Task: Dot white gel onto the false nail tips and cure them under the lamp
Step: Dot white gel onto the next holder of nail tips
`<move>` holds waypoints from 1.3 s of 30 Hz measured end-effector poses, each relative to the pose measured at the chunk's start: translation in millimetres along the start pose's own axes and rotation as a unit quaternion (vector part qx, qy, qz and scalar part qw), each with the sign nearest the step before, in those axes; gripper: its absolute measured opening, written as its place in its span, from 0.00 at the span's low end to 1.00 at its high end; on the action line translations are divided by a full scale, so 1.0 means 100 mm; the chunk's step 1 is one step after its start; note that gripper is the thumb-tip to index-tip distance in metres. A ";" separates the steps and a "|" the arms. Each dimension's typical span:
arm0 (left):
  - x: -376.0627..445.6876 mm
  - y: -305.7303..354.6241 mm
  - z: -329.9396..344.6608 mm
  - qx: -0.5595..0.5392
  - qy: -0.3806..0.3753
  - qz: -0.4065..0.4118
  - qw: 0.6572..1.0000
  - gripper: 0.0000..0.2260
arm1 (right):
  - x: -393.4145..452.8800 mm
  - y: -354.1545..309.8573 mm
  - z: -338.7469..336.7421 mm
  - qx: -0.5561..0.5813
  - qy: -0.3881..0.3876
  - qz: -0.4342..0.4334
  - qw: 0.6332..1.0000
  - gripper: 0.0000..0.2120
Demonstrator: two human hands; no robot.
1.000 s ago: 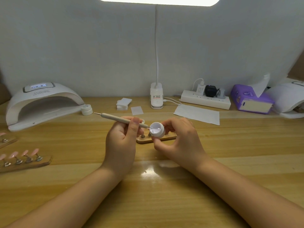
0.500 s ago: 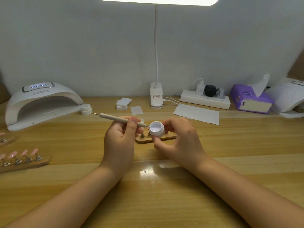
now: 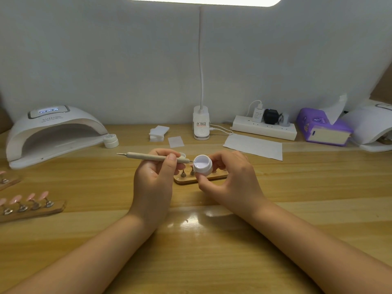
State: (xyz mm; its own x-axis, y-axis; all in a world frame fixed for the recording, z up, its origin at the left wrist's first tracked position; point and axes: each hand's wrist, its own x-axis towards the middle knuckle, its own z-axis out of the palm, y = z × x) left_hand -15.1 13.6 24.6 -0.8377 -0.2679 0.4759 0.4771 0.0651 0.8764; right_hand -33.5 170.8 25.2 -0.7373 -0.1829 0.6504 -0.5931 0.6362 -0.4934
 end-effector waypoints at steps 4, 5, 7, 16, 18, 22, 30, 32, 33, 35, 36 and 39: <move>0.00 -0.02 0.00 0.002 -0.002 -0.009 1.000 0.08 | 0.01 0.01 0.01 -0.004 -0.004 0.000 1.000 0.13; 0.00 -0.02 0.00 0.004 -0.001 -0.009 1.000 0.08 | 0.01 0.01 0.01 -0.004 -0.005 0.000 1.000 0.13; 0.00 -0.02 0.00 0.009 0.002 -0.005 1.000 0.08 | 0.00 0.02 0.01 -0.003 -0.008 -0.001 1.000 0.13; 0.00 0.01 0.00 0.013 0.002 0.003 1.000 0.08 | 0.01 0.03 0.02 -0.005 -0.007 -0.003 1.000 0.13; 0.01 0.01 -0.01 0.004 0.012 0.004 1.000 0.06 | 0.01 0.03 0.02 -0.004 -0.011 0.000 1.000 0.13; 0.04 -0.01 -0.02 -0.015 0.028 -0.002 0.999 0.05 | 0.01 0.03 0.01 -0.004 -0.011 0.005 1.000 0.13; 0.10 -0.08 -0.05 -0.031 0.069 -0.070 0.995 0.09 | 0.01 0.04 0.00 -0.036 -0.007 0.004 0.999 0.14; 0.11 -0.09 -0.05 -0.029 0.081 -0.085 0.993 0.10 | 0.01 0.04 0.00 -0.043 -0.001 -0.001 0.999 0.15; 0.11 -0.09 -0.04 -0.026 0.087 -0.090 0.992 0.10 | 0.01 0.04 0.00 -0.045 0.003 -0.002 0.999 0.15; 0.12 -0.09 -0.04 -0.019 0.098 -0.099 0.990 0.11 | 0.03 0.06 -0.02 -0.050 0.013 -0.001 0.999 0.15; 0.12 -0.09 -0.04 -0.016 0.103 -0.104 0.989 0.12 | 0.04 0.07 -0.04 -0.051 0.020 0.001 0.998 0.16; 0.11 -0.08 -0.05 -0.014 0.115 -0.119 0.986 0.12 | 0.14 0.16 -0.12 -0.050 0.048 0.018 0.997 0.16</move>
State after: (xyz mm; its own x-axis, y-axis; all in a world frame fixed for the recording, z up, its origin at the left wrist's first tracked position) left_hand -27.4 5.2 22.4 -0.8464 -0.4827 0.2251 0.2843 -0.0520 0.9573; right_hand -49.1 187.9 33.3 -0.7199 -0.0892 0.6883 -0.5283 0.7136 -0.4601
